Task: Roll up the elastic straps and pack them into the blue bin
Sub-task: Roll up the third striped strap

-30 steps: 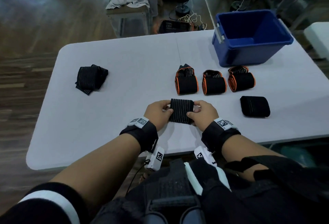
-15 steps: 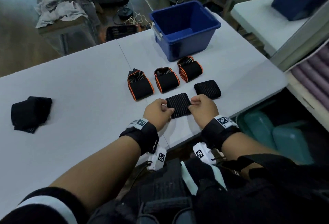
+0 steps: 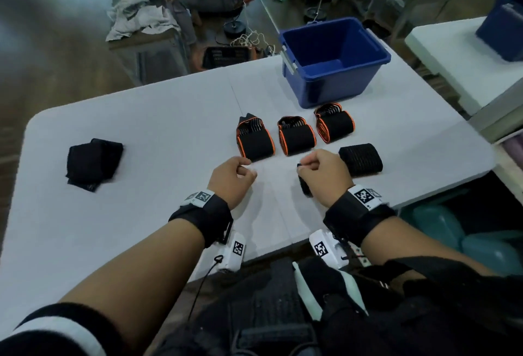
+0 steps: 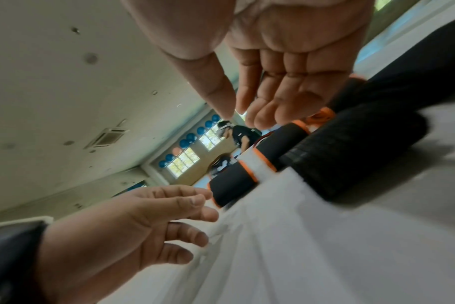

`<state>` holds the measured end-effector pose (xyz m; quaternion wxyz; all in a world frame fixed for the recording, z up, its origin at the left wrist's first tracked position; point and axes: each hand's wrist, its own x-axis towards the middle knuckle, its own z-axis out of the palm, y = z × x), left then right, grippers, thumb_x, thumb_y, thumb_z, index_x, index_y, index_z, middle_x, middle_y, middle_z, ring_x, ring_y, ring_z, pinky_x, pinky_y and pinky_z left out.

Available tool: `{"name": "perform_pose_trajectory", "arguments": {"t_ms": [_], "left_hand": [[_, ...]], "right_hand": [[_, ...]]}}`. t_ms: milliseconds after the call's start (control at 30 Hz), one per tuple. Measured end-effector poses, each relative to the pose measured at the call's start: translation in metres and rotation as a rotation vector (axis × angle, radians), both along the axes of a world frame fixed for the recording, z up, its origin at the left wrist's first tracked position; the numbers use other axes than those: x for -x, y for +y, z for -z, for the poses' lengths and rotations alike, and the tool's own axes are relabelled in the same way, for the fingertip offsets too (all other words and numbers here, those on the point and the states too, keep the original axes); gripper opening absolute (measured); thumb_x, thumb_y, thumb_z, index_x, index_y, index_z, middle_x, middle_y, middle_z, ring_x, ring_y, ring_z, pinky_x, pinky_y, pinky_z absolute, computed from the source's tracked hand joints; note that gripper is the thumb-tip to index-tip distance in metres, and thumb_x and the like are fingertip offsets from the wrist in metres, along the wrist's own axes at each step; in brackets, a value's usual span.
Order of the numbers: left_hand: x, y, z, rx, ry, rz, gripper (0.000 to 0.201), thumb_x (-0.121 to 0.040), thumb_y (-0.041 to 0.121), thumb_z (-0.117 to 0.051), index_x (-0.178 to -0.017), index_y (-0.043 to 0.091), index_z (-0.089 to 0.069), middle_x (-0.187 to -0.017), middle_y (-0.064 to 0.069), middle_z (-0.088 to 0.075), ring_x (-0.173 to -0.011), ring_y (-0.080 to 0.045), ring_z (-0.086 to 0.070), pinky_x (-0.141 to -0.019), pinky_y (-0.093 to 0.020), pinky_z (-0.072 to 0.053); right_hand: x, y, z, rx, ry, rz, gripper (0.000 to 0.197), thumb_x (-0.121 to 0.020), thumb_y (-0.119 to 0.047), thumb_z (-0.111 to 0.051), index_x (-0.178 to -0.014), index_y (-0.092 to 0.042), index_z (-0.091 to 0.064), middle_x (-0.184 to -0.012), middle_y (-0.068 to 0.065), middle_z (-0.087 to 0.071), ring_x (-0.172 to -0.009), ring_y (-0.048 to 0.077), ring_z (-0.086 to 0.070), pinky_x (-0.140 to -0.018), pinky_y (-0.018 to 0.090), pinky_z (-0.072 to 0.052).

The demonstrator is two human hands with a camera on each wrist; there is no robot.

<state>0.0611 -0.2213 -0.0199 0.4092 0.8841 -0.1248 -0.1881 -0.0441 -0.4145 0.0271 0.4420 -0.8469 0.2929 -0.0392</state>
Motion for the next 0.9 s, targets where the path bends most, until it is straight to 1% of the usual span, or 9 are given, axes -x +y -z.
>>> {"name": "perform_pose_trajectory", "arguments": {"t_ms": [67,167,267,367,467,567,667,733,900], "left_hand": [[-0.018,0.042,-0.006,-0.022,-0.029,-0.096,0.026,-0.09,0.029,-0.067,-0.116,0.024,-0.065,-0.09,0.01,-0.07,-0.084,-0.016,-0.067,-0.087,-0.033,-0.053],[-0.044,0.111,-0.017,-0.076,-0.1,-0.24,0.025,-0.09,0.028,-0.067,-0.115,0.024,-0.065,-0.093,0.011,-0.07,-0.089,-0.017,-0.066,-0.088,-0.032,-0.051],[-0.069,0.176,-0.029,-0.165,-0.209,-0.347,0.031,-0.091,0.028,-0.067,-0.12,0.017,-0.065,-0.108,0.0,-0.069,-0.102,-0.02,-0.064,-0.091,-0.029,-0.045],[-0.089,0.227,-0.035,-0.221,-0.261,-0.497,0.042,-0.087,0.033,-0.07,-0.126,0.019,-0.062,-0.122,-0.008,-0.06,-0.105,-0.025,-0.062,-0.097,-0.034,-0.048],[-0.102,0.262,-0.032,-0.26,-0.228,-0.627,0.054,-0.085,0.041,-0.072,-0.133,0.022,-0.056,-0.132,-0.014,-0.049,-0.109,-0.034,-0.062,-0.102,-0.042,-0.049],[-0.11,0.28,-0.023,-0.322,-0.138,-0.656,0.067,-0.081,0.054,-0.072,-0.138,0.026,-0.05,-0.137,-0.015,-0.045,-0.116,-0.039,-0.058,-0.105,-0.048,-0.047],[-0.117,0.281,-0.011,-0.386,-0.063,-0.576,0.08,-0.075,0.066,-0.07,-0.141,0.026,-0.05,-0.137,-0.013,-0.049,-0.121,-0.038,-0.054,-0.105,-0.048,-0.046],[-0.118,0.275,-0.006,-0.431,-0.039,-0.527,0.08,-0.072,0.069,-0.068,-0.137,0.023,-0.055,-0.133,-0.012,-0.052,-0.121,-0.038,-0.054,-0.102,-0.047,-0.048],[-0.115,0.26,-0.002,-0.484,-0.084,-0.506,0.045,-0.087,0.038,-0.064,-0.127,0.018,-0.059,-0.127,-0.014,-0.053,-0.119,-0.036,-0.051,-0.092,-0.044,-0.047]], "right_hand": [[-0.017,0.028,0.001,-0.002,0.01,-0.115,0.011,-0.088,-0.021,-0.067,-0.099,-0.019,-0.064,-0.09,-0.007,-0.064,-0.086,0.011,-0.06,-0.074,0.021,-0.042],[-0.038,0.072,0.003,0.014,0.057,-0.291,0.007,-0.088,-0.02,-0.066,-0.094,-0.02,-0.063,-0.087,-0.007,-0.063,-0.085,0.012,-0.06,-0.075,0.022,-0.041],[-0.056,0.107,0.007,0.053,0.103,-0.429,0.005,-0.088,-0.02,-0.065,-0.091,-0.022,-0.062,-0.087,-0.008,-0.063,-0.088,0.014,-0.061,-0.077,0.024,-0.044],[-0.076,0.133,0.007,0.137,0.168,-0.536,0.004,-0.087,-0.022,-0.065,-0.09,-0.022,-0.063,-0.092,-0.005,-0.064,-0.092,0.017,-0.062,-0.083,0.031,-0.051],[-0.096,0.15,0.003,0.224,0.2,-0.592,0.003,-0.086,-0.024,-0.064,-0.086,-0.024,-0.061,-0.092,-0.006,-0.062,-0.093,0.018,-0.061,-0.079,0.028,-0.048],[-0.113,0.165,-0.003,0.253,0.243,-0.634,0.006,-0.087,-0.023,-0.063,-0.082,-0.024,-0.06,-0.09,-0.007,-0.062,-0.092,0.018,-0.062,-0.078,0.027,-0.047],[-0.122,0.18,-0.003,0.232,0.261,-0.652,0.013,-0.087,-0.021,-0.062,-0.075,-0.024,-0.058,-0.08,-0.009,-0.062,-0.088,0.02,-0.066,-0.079,0.031,-0.053],[-0.123,0.19,0.0,0.205,0.261,-0.648,0.01,-0.086,-0.021,-0.062,-0.077,-0.024,-0.059,-0.081,-0.007,-0.063,-0.088,0.02,-0.067,-0.078,0.031,-0.053],[-0.118,0.212,0.013,0.138,0.259,-0.644,0.009,-0.086,-0.021,-0.064,-0.079,-0.023,-0.059,-0.084,-0.005,-0.064,-0.087,0.023,-0.068,-0.08,0.034,-0.055]]}}
